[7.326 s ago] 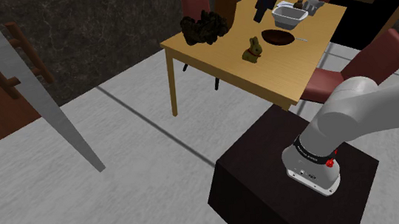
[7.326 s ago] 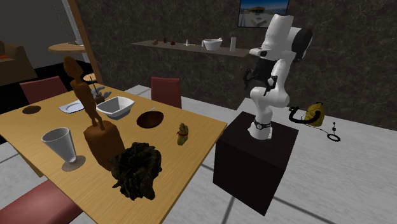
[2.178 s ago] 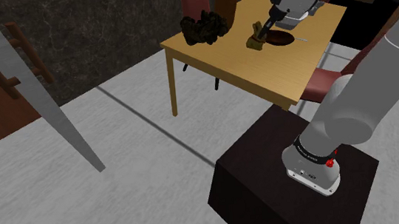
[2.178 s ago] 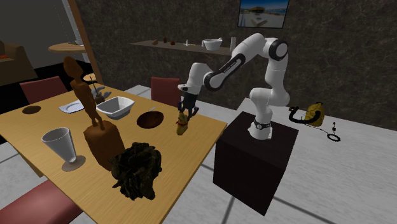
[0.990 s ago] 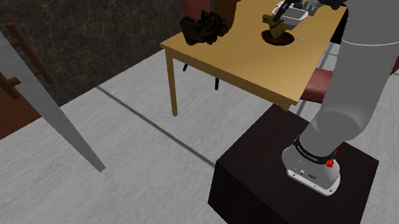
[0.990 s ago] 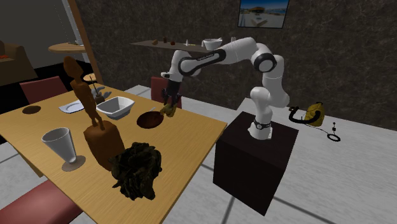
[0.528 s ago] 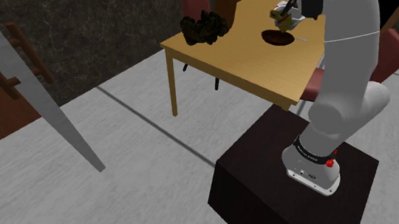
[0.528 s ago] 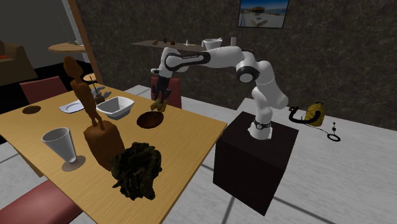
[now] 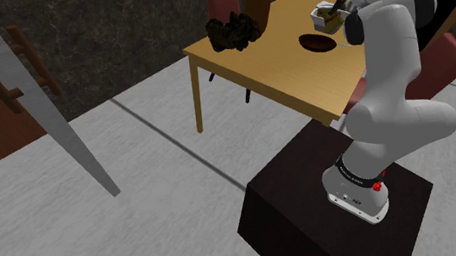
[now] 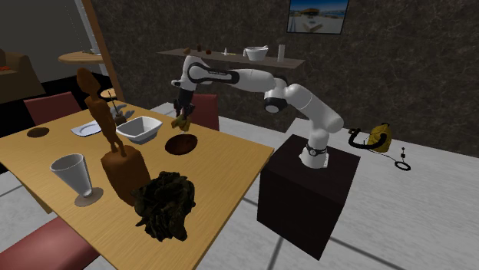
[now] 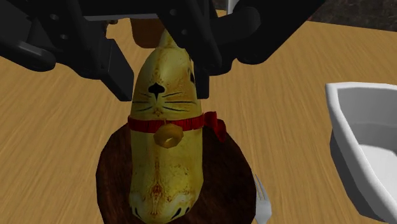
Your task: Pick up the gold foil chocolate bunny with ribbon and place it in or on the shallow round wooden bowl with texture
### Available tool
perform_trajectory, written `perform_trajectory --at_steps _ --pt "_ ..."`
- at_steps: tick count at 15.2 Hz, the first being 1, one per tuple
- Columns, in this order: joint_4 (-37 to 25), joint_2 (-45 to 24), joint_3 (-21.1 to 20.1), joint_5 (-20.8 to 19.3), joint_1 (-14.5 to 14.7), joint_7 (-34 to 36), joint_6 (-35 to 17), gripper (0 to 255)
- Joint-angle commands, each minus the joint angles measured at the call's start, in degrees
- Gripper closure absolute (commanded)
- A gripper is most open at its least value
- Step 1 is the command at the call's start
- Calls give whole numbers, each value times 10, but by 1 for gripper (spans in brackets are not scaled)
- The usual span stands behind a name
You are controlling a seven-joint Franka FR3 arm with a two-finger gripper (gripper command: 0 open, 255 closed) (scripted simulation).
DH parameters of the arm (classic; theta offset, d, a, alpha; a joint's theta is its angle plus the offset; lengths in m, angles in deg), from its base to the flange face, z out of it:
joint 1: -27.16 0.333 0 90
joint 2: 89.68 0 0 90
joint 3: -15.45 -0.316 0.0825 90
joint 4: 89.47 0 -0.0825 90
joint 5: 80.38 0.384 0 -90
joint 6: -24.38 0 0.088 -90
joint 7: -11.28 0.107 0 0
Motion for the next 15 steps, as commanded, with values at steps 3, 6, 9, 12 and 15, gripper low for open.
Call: perform_trajectory --at_steps 3,6,9,12,15 --pt "33 0 0 3 10 -17 -23 255" --pt "66 4 0 5 23 -31 -45 255" --pt "93 4 -1 8 33 -44 -65 255" --pt "116 3 -2 12 40 -55 -83 255" --pt "135 0 -5 17 46 -66 -101 255"
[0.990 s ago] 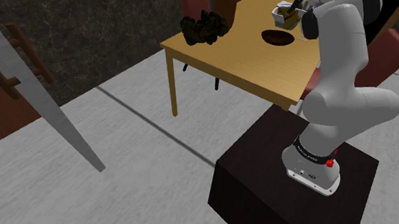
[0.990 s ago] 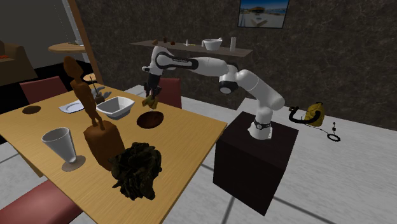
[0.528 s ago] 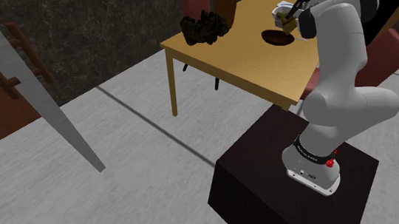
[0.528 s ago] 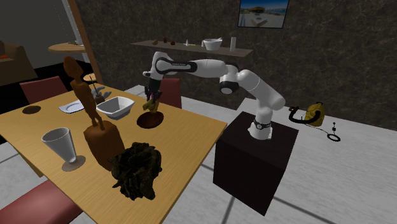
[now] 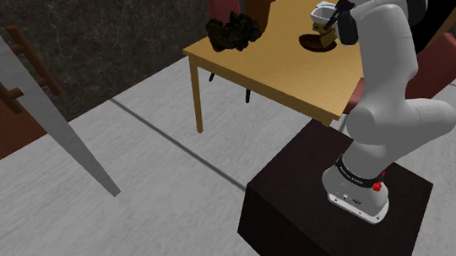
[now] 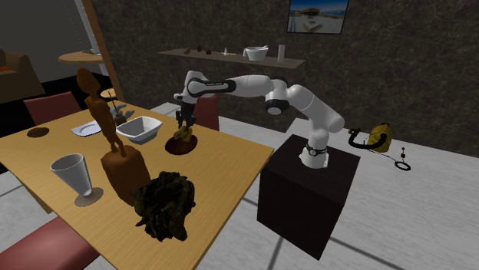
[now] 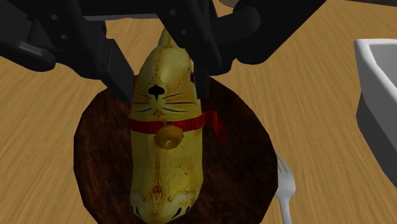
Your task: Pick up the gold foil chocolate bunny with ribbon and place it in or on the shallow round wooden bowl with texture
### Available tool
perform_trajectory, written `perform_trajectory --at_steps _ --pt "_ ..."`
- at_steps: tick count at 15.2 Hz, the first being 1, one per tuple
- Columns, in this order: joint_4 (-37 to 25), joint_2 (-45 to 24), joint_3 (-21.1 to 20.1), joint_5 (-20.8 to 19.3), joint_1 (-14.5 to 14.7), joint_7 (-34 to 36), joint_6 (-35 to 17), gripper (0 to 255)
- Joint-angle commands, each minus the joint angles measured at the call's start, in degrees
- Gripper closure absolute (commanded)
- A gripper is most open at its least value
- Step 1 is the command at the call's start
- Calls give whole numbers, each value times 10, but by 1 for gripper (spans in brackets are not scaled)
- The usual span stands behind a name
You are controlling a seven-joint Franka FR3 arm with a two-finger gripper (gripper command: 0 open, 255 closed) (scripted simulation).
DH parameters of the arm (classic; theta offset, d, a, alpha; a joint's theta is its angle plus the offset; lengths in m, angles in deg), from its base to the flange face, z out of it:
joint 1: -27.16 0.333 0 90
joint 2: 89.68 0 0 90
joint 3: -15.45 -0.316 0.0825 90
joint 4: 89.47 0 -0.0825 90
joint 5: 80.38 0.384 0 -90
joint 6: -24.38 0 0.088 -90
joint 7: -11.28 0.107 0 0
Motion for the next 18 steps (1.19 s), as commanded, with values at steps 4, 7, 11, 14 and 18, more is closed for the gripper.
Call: perform_trajectory --at_steps 4,7,11,14,18 --pt "5 -1 -1 1 1 -3 -5 255" --pt "5 -1 -1 1 1 -3 -5 255" --pt "4 -1 -1 1 1 -2 -5 0" --pt "5 -1 -1 1 1 -3 -5 0" --pt "14 41 15 -14 2 -2 31 0"
